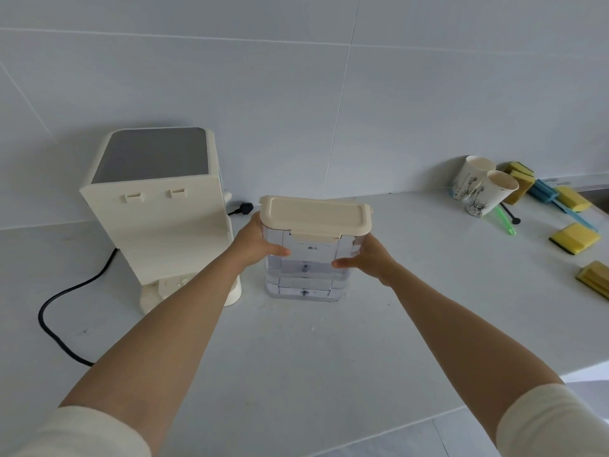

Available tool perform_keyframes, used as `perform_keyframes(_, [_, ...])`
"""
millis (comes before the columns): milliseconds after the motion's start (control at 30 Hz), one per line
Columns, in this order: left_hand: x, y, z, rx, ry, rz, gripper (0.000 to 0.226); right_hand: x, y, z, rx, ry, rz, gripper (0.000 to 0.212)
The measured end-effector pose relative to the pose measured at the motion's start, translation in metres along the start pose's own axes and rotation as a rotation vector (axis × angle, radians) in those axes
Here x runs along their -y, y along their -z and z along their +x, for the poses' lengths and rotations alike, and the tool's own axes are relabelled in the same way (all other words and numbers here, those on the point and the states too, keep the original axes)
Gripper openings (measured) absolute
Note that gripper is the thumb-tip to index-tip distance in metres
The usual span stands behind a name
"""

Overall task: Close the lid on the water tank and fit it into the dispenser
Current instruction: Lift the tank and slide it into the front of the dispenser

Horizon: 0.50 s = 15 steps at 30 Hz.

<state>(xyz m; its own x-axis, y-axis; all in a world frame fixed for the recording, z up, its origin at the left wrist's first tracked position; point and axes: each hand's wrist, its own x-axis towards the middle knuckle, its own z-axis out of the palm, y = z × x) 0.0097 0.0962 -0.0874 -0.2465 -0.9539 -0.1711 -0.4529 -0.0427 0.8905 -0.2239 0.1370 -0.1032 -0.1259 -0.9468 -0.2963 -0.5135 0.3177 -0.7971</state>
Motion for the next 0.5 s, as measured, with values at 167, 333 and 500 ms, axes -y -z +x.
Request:
perform_keyframes(167, [-0.003,0.002,-0.007,-0.03,-0.025,0.019,0.09,-0.001,-0.001,-0.005,-0.02,0.036,-0.008,0.092])
perform_keyframes(333, [-0.012,0.019,-0.022,-0.078,-0.045,0.02,0.082,0.02,0.005,-0.013,0.004,0.109,-0.042,0.088])
perform_keyframes(500, [-0.024,0.048,-0.045,-0.157,-0.035,-0.045,0.066,0.062,0.007,-0.02,0.063,0.2,-0.116,0.089])
